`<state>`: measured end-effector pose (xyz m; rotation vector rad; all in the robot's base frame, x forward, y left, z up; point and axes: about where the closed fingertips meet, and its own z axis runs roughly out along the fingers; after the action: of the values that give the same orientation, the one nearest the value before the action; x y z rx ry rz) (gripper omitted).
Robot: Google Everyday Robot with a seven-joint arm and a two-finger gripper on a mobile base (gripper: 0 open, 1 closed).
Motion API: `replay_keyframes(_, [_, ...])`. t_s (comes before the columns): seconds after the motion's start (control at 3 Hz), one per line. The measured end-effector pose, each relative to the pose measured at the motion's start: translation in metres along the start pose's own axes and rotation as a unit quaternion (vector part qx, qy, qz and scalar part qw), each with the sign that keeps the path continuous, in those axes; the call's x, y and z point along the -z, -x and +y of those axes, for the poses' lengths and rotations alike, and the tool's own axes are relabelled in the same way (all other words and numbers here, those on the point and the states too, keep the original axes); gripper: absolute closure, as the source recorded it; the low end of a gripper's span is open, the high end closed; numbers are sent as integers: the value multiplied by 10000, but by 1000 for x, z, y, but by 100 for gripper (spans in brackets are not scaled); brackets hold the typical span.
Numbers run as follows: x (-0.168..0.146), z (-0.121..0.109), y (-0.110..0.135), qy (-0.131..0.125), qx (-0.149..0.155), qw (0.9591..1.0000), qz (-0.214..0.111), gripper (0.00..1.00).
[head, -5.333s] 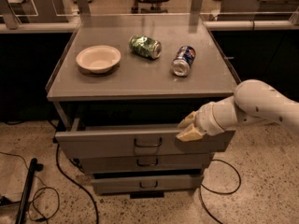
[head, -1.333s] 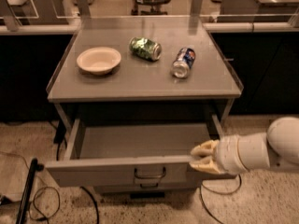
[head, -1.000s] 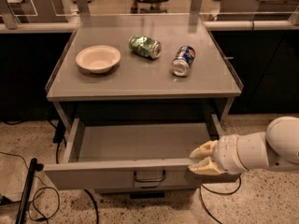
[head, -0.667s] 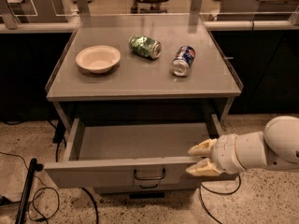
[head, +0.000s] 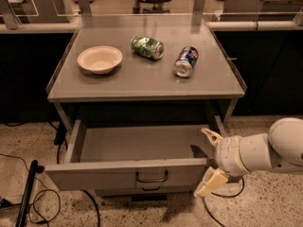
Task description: Open top drawer
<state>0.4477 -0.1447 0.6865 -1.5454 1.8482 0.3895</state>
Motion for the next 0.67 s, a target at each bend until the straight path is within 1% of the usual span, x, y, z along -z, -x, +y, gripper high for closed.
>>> replay_keyframes(0.33, [0,0,0,0,0,10000,0,18])
replay_keyframes(0.67, [1,3,-2,-4,-22,10000,0,42])
